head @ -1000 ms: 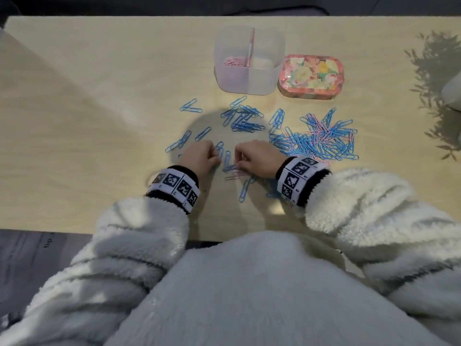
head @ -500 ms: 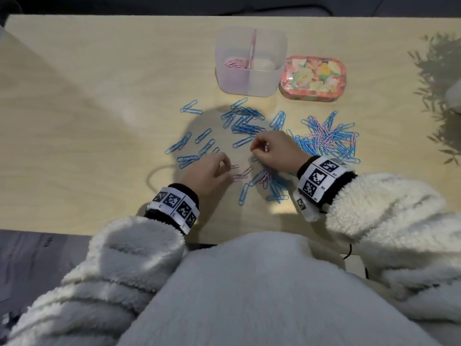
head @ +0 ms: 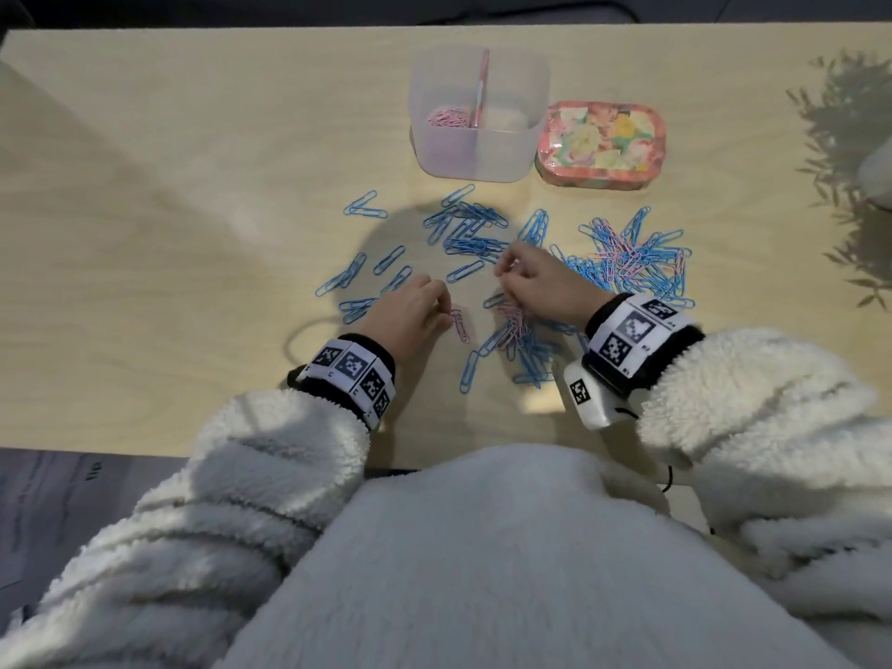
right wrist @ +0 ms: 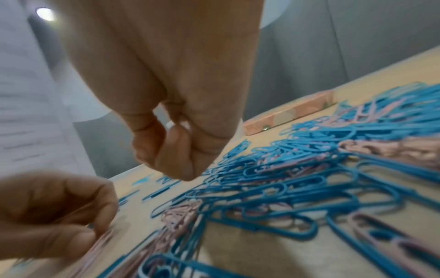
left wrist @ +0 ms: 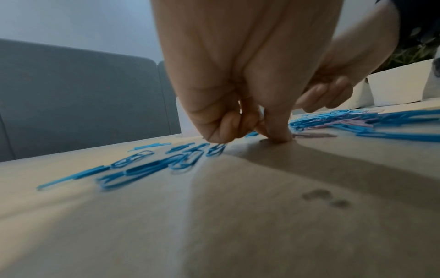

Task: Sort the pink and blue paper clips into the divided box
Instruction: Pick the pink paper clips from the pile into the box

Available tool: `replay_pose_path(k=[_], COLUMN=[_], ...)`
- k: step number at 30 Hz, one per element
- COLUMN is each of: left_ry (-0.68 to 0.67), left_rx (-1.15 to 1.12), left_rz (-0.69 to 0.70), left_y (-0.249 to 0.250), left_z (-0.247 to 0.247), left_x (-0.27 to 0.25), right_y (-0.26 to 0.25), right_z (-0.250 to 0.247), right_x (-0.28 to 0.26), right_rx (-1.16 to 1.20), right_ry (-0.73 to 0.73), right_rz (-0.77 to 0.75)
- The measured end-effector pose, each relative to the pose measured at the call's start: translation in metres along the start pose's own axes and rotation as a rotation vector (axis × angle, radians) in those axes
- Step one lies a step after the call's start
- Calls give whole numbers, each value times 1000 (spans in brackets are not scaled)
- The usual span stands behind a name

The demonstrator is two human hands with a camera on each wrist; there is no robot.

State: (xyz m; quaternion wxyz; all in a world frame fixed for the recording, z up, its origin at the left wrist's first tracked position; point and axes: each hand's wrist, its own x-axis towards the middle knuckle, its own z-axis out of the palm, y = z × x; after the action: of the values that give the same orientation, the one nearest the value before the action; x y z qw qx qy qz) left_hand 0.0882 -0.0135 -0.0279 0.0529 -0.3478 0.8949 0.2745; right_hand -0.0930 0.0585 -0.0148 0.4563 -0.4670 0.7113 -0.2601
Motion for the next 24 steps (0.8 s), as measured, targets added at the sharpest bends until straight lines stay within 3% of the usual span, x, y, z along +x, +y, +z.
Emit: replay_pose_path(k=[2,5,8,11,16,24], left_ry=[-13,31,64,12,-25,7], left_rx=[2,-64,-108,-34,115,277], left_rz=[20,1,-18,38,35,37], left_y=[-1,-2,0,-3,-10,-23], left_z=[0,1,1,0,1,-9], left_x=[1,-2,-3,0,3,7], right_y=[0,-4,-7,-6,-5,-8], right_z=[-5,4,24,37,43,44], right_x=[1,0,-4,-6,-13,-3], right_rx=[120,164,18,-34,-573,-719], right_ry=[-11,-38,-30,-36,12,-5], right_rz=[76,69,1,-33,-111,-217])
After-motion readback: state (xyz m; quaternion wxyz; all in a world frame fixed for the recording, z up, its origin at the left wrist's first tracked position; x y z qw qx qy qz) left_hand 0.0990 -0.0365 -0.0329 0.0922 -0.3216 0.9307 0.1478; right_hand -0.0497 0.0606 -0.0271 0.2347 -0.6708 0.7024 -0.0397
